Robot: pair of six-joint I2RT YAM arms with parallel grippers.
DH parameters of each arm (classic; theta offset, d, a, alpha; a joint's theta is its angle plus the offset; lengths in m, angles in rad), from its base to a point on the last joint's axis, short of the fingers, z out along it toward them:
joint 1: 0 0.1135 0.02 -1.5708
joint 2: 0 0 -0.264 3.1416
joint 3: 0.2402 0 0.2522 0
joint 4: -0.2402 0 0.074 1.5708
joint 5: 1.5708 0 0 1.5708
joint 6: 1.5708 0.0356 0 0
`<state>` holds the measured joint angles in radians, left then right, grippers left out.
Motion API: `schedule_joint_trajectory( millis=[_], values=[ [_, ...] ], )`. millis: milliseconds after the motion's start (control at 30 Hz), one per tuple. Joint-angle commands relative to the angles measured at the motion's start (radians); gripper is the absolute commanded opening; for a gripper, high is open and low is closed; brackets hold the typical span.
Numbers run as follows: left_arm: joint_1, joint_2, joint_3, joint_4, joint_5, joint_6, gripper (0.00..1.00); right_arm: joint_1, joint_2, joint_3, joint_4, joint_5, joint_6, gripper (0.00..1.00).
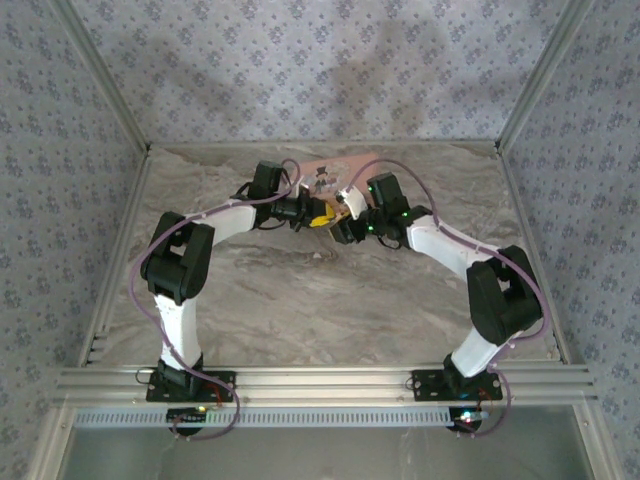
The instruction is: Unlock a padlock with a key
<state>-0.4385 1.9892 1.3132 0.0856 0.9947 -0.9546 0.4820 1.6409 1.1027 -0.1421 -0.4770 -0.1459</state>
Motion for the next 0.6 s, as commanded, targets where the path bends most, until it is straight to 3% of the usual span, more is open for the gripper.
schedule_joint_trajectory(
  millis=[0, 433, 567],
  values=[
    [0.005, -0.029, 0.008, -0.066, 0.075, -0.078, 0.0, 0.015, -0.015, -0.017, -0.006, 0.031, 0.0, 0.46],
    [0.005, -0.032, 0.015, -0.064, 0.083, -0.086, 0.0, 0.095, 0.045, 0.051, -0.037, 0.283, -0.077, 0.44],
    [0.006, -0.036, 0.017, -0.056, 0.088, -0.096, 0.0, 0.112, 0.061, 0.069, -0.041, 0.325, -0.086, 0.36]
  ],
)
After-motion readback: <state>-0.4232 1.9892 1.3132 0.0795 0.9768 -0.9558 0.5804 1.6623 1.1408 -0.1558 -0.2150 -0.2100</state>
